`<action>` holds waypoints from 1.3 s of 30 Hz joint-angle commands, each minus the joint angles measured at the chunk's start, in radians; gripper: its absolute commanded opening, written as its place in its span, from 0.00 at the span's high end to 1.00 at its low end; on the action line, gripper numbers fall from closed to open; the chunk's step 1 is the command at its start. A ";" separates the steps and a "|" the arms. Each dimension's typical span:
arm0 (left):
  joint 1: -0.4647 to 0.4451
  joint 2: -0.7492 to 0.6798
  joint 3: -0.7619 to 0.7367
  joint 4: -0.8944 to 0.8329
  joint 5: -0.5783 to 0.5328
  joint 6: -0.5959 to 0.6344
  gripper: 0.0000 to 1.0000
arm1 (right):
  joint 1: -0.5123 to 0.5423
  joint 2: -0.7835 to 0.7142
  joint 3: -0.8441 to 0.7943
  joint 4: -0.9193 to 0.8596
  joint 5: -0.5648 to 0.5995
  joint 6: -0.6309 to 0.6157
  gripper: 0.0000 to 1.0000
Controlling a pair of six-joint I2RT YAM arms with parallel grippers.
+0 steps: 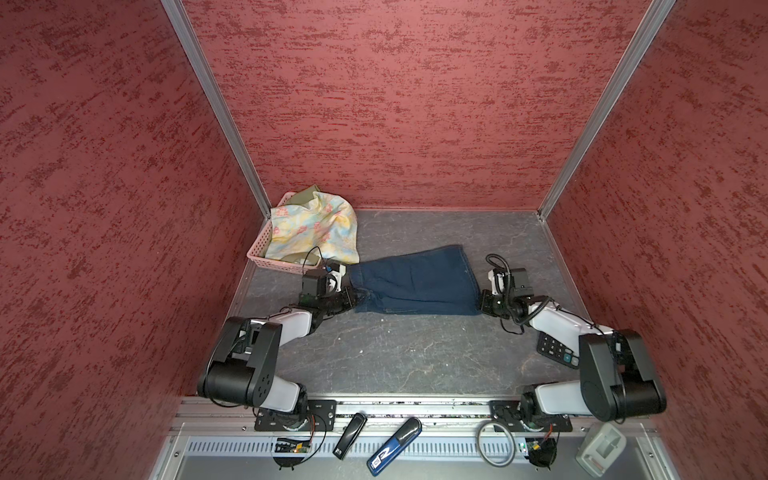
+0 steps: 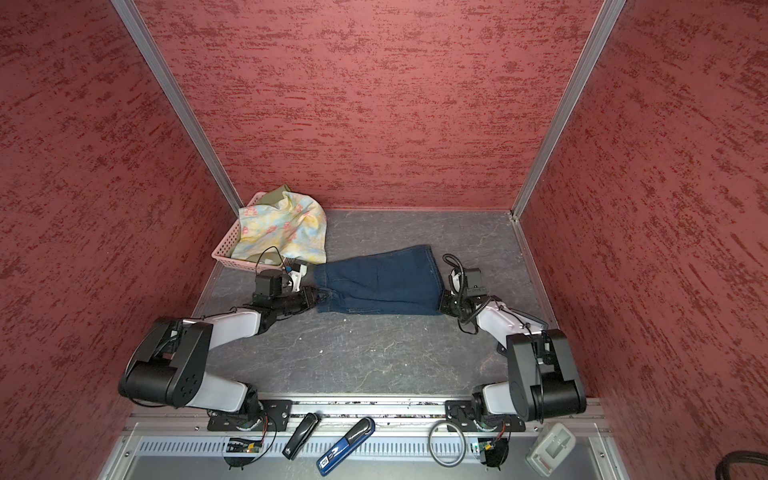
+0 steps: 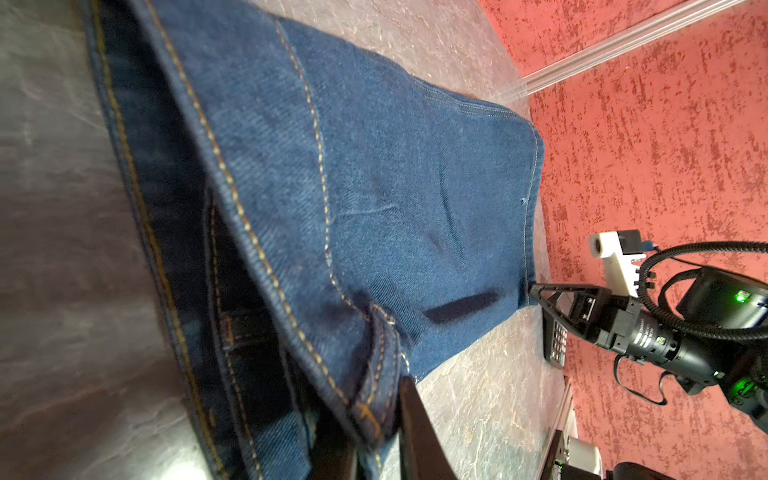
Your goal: Fold and stack the skirts
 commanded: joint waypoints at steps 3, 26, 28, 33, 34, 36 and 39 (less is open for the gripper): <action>-0.004 -0.032 0.063 -0.083 -0.017 0.030 0.90 | -0.004 -0.018 0.101 -0.050 0.098 0.011 1.00; 0.014 -0.239 -0.127 -0.050 -0.069 0.031 0.98 | -0.102 -0.071 0.113 -0.091 0.115 0.043 1.00; 0.014 -0.247 -0.143 -0.041 -0.079 0.025 0.98 | -0.102 -0.077 0.109 -0.095 0.118 0.042 1.00; 0.014 -0.263 -0.139 -0.048 -0.079 0.022 0.98 | -0.103 -0.079 0.130 -0.108 0.111 0.039 1.00; 0.015 -0.271 -0.135 -0.054 -0.088 0.015 0.98 | -0.102 -0.083 0.137 -0.110 0.109 0.040 1.00; 0.015 -0.287 -0.116 -0.080 -0.107 0.010 0.98 | -0.103 -0.093 0.156 -0.119 0.111 0.035 1.00; 0.015 -0.306 -0.068 -0.134 -0.125 0.008 0.99 | -0.102 -0.104 0.197 -0.146 0.107 0.027 1.00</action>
